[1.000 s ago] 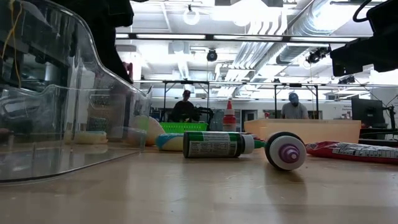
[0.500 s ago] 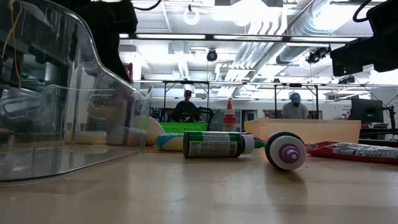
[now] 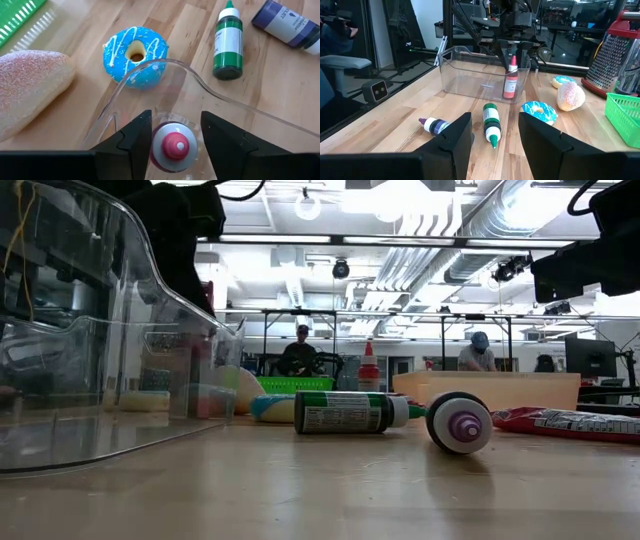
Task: Pick & Place Food Item
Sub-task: Put the pink food coloring bottle into the transparent bin, then put the green food coloring bottle into the transparent bin
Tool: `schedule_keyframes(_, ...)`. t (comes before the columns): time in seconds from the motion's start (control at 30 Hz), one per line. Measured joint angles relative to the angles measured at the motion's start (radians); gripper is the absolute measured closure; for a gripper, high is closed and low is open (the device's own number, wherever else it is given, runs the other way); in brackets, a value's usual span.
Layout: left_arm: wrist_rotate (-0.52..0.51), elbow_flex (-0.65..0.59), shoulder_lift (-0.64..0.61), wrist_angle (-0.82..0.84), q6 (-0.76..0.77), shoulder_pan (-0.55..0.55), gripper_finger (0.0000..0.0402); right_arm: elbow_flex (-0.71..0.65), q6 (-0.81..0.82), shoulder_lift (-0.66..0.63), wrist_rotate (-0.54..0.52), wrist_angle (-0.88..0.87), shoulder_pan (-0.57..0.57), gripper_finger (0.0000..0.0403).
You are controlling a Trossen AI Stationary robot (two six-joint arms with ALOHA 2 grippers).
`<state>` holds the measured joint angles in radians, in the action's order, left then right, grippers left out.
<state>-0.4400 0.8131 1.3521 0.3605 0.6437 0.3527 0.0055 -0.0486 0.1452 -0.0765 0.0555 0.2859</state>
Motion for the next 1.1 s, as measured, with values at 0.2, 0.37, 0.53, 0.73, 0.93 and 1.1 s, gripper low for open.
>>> schedule_keyframes(0.2,0.000,0.000,-0.029,-0.021,-0.053,0.000,0.0236,0.000,0.000,0.000,0.000,0.000,0.000,0.0251)
schedule_keyframes(0.37,-0.001,0.000,-0.098,-0.029,-0.099,0.000,0.0236,0.000,0.000,0.000,0.000,0.000,0.000,0.0251)
schedule_keyframes(0.53,-0.009,0.000,-0.124,-0.032,-0.123,0.000,0.0236,0.000,0.000,0.000,0.000,0.000,0.000,0.0251)
schedule_keyframes(0.73,-0.009,0.001,-0.123,-0.091,-0.211,-0.002,0.0236,0.000,0.000,0.000,0.000,0.000,0.000,0.0251)
schedule_keyframes(0.93,0.015,0.056,-0.111,-0.103,-0.297,-0.039,0.0236,0.000,0.000,0.000,0.001,0.000,0.000,0.0251)
schedule_keyframes(1.1,0.088,0.120,-0.065,-0.094,-0.357,-0.088,0.0236,0.000,0.000,0.000,0.001,0.000,0.000,0.0251)
